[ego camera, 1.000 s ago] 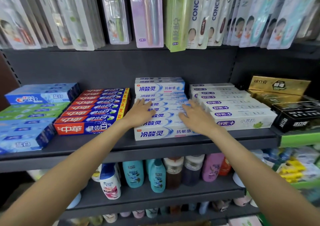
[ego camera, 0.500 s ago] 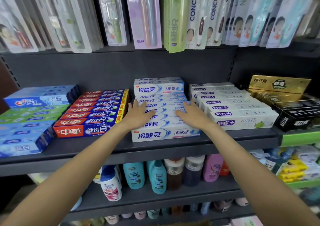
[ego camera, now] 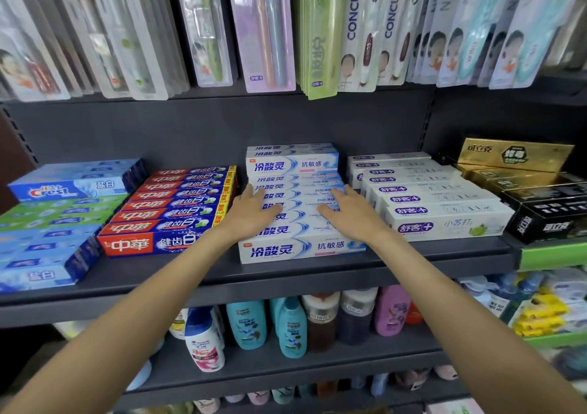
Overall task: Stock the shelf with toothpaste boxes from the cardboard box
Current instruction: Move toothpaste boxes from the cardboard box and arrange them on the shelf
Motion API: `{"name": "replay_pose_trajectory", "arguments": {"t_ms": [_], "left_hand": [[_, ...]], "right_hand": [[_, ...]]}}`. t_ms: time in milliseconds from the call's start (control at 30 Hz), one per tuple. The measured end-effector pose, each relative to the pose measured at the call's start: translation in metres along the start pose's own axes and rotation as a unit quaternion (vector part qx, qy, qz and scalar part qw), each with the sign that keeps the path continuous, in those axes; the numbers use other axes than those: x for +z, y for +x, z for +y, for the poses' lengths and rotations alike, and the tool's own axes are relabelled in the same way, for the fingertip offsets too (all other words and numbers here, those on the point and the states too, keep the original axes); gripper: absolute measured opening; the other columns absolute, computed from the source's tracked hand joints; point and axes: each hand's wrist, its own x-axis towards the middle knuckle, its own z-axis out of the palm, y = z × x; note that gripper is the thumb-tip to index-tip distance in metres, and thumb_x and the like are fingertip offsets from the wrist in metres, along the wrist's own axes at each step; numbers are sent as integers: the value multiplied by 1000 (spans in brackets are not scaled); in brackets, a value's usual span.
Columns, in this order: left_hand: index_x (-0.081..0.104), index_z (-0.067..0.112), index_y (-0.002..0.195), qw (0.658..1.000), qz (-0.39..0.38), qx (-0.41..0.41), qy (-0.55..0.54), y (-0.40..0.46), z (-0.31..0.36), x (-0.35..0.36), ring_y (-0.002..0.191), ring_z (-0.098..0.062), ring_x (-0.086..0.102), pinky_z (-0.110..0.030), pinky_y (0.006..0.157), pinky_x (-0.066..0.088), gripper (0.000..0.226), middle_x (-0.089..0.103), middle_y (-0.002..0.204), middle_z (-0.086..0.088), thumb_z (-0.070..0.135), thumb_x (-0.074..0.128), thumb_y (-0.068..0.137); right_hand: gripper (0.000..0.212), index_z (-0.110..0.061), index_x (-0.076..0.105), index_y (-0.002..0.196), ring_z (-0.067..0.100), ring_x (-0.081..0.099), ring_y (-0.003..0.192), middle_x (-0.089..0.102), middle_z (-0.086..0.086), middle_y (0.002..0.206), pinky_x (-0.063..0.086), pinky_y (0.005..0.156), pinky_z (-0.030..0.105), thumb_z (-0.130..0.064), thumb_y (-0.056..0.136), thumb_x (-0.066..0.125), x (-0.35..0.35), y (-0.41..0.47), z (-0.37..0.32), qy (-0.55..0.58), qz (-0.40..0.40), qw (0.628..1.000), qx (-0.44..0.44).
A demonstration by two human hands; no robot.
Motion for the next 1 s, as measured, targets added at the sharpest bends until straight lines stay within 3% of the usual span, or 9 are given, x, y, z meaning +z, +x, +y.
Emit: {"name": "replay_pose_trajectory", "arguments": {"t_ms": [67, 167, 267, 333, 400, 567, 700, 867, 1000], "left_hand": [[12, 19, 150, 1000, -8, 0, 19, 0, -1, 0, 144, -32, 7, -44, 116, 19, 67, 3, 158, -7, 49, 36, 95], [19, 20, 149, 992, 35, 50, 110, -6, 5, -4, 145, -33, 1, -42, 116, 9, 61, 7, 158, -10, 48, 32, 97], [33, 19, 145, 972, 86, 145, 161, -25, 13, -15, 142, -24, 22, -36, 114, 20, 66, 29, 153, -6, 58, 36, 92], [30, 24, 146, 970, 39, 163, 174, -43, 15, -16, 142, -20, 23, -40, 115, 21, 86, 29, 153, -1, 77, 38, 79], [18, 30, 148, 960, -7, 153, 234, -58, 14, -9, 145, -18, 11, -47, 117, 15, 98, 17, 157, 3, 86, 34, 69], [8, 25, 151, 945, 12, 137, 295, -65, 21, 12, 145, -19, 10, -42, 116, 12, 71, 10, 158, -5, 57, 34, 93], [3, 21, 151, 943, 3, 116, 310, -64, 27, 20, 146, -25, 6, -41, 117, 6, 64, 6, 158, -11, 48, 28, 98], [2, 24, 151, 938, 27, 133, 318, -72, 31, 29, 145, -30, 5, -41, 117, 5, 56, 4, 158, -13, 37, 26, 102], [16, 22, 149, 948, 59, 148, 275, -74, 34, 35, 143, -26, 17, -43, 117, 13, 54, 19, 156, -9, 26, 35, 99]], "right_hand": [[67, -13, 22, 149, 28, 22, 142, 6, 11, 159, 26, 110, 36, -52, 96, 33, -1, 0, -2, -6, 0, 1000, -6], [63, -17, 21, 150, 25, 8, 146, 2, 8, 159, 18, 114, 41, -52, 97, 29, -8, -10, -6, -21, 23, 999, -27], [65, -25, 22, 149, 21, 6, 146, 5, 1, 159, 15, 115, 40, -57, 94, 34, -22, -34, -2, -36, 68, 993, -90], [74, -28, 19, 150, 20, 6, 146, 3, -2, 159, 16, 115, 41, -61, 88, 43, -28, -51, 6, -64, 42, 988, -135], [75, -27, 18, 150, 21, 12, 145, 5, -1, 159, 23, 113, 41, -58, 88, 48, -29, -62, 16, -110, 17, 982, -155], [52, -25, 33, 145, 23, 32, 137, 29, 1, 153, 36, 103, 38, -39, 96, 47, -20, -68, 31, -171, 63, 967, -181], [46, -13, 55, 131, 35, 55, 115, 55, 14, 133, 43, 95, 43, -26, 88, 63, -6, -71, 34, -156, 126, 961, -189], [45, -7, 49, 135, 35, 40, 132, 48, 16, 140, 28, 109, 45, -20, 92, 55, 0, -77, 27, -191, 153, 951, -186], [34, -10, 63, 118, 32, 57, 112, 64, 11, 119, 43, 96, 41, -21, 88, 54, -13, -104, 34, -145, 211, 948, -191]]}}
